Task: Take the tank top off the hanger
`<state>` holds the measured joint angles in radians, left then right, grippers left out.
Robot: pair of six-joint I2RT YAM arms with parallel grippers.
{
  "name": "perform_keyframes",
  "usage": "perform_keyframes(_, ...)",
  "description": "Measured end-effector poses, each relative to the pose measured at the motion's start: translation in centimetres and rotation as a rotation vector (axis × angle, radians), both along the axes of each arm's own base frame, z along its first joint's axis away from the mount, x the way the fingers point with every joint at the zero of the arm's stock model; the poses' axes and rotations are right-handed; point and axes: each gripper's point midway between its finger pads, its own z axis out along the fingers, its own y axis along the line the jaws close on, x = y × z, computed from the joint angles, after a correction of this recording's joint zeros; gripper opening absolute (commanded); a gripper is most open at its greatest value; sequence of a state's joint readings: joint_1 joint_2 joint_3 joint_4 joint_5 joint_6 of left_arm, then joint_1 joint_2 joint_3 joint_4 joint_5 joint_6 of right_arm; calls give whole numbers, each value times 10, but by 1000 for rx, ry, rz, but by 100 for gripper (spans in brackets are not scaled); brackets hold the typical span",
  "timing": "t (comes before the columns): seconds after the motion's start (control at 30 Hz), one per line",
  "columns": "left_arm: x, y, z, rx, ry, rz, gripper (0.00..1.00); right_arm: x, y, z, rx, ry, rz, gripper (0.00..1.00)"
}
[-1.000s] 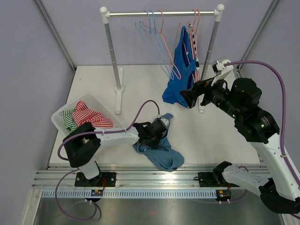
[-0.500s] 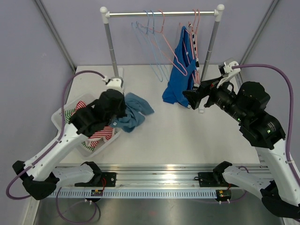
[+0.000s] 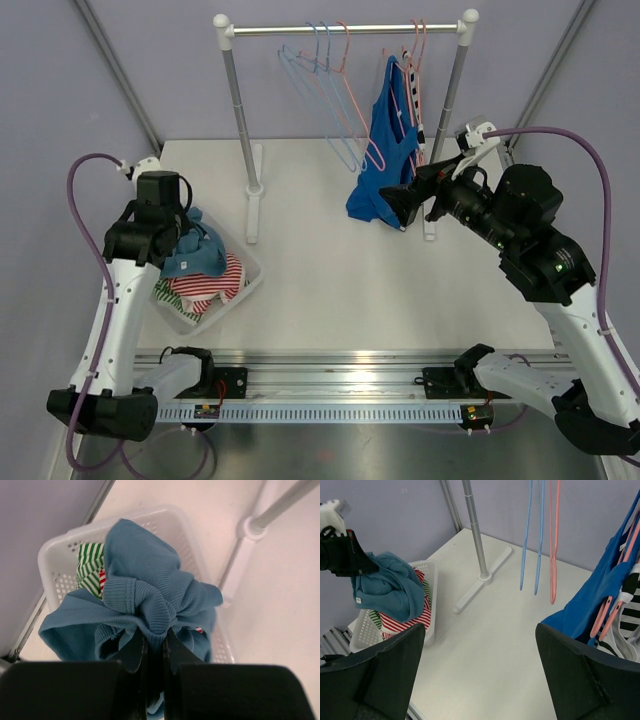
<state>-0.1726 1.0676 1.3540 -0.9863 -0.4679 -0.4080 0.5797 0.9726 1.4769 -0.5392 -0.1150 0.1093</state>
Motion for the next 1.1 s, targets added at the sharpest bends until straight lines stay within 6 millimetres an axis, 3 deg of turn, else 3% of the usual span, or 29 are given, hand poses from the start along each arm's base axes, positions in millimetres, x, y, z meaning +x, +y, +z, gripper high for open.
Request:
perform_keyframes(0.1,-3,16,-44,-29,80,49,0,5,5,-3,-7,12,9,100)
perform_keyframes(0.27,-12,25,-137,-166,331,74,0,6,7,-2,-4,8,11,99)
perform_keyframes(0.37,-4,32,-159,-236,386,99,1,9,8,0,1,0,9,99)
perform_keyframes(0.4,-4,34,-160,-247,381,105,4,12,8,1,-2,5,1,99)
perform_keyframes(0.43,-4,37,-159,-251,372,113,18,17,8,4,-2,5,-13,99)
perform_keyframes(0.5,-4,39,-154,-249,352,119,35,33,6,12,-7,20,-82,99)
perform_keyframes(0.57,-4,39,-149,-246,331,118,63,53,3,19,-8,25,-157,100)
perform_keyframes(0.73,-5,39,-127,-247,238,123,87,99,-8,16,-50,70,-316,100)
perform_keyframes(0.77,-5,39,-120,-246,208,124,96,111,-13,16,-59,81,-351,99)
perform_keyframes(0.93,-14,38,-79,-230,41,112,99,163,-27,0,-103,144,-441,99)
perform_keyframes(1.1,-33,24,-36,-200,-133,47,99,194,-21,-20,-157,208,-446,90)
